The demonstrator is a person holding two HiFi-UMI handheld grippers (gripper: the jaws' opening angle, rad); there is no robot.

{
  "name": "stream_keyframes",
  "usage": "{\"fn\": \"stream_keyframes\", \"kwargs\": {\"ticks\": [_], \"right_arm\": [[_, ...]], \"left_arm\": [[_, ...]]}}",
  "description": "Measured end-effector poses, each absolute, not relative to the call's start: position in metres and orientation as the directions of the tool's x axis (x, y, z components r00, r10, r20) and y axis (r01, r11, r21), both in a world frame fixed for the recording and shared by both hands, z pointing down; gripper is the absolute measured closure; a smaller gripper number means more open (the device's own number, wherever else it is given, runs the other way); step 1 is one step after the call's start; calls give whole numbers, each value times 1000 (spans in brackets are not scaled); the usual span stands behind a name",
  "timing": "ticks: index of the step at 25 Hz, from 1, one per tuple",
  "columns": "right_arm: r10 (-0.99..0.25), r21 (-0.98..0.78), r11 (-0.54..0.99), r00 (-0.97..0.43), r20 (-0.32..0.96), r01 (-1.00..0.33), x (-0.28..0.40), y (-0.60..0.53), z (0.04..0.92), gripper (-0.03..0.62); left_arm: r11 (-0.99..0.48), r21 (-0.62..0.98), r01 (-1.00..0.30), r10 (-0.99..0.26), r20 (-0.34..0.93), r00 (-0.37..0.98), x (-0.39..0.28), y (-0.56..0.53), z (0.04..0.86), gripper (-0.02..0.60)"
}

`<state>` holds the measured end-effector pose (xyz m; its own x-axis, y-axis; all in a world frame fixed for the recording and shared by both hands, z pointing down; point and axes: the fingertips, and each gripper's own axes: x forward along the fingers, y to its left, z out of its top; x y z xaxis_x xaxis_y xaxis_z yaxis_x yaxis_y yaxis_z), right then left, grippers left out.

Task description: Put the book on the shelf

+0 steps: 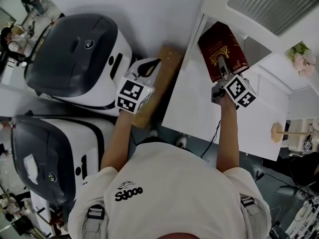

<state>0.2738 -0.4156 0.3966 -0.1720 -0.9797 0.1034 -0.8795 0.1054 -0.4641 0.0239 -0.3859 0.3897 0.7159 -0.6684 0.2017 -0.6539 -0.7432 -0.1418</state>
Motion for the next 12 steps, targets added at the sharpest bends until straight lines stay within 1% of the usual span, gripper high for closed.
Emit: {"fn": "stream_keyframes", "kwargs": {"ticks": [2, 6, 12], "right_arm": [[-980, -503, 96, -170, 103, -859, 277, -426, 399, 370], [-977, -551, 69, -169, 133, -832, 282, -437, 410, 333], [-946, -610, 95, -263, 191, -787, 267, -438, 436, 315]], "left_arm": [[-733, -142, -666, -679, 208, 704, 23, -387, 391, 563], [-720, -136, -681, -692, 214, 689, 25, -389, 393, 563], [-719, -133, -682, -690, 246, 680, 26, -387, 404, 563]]}}
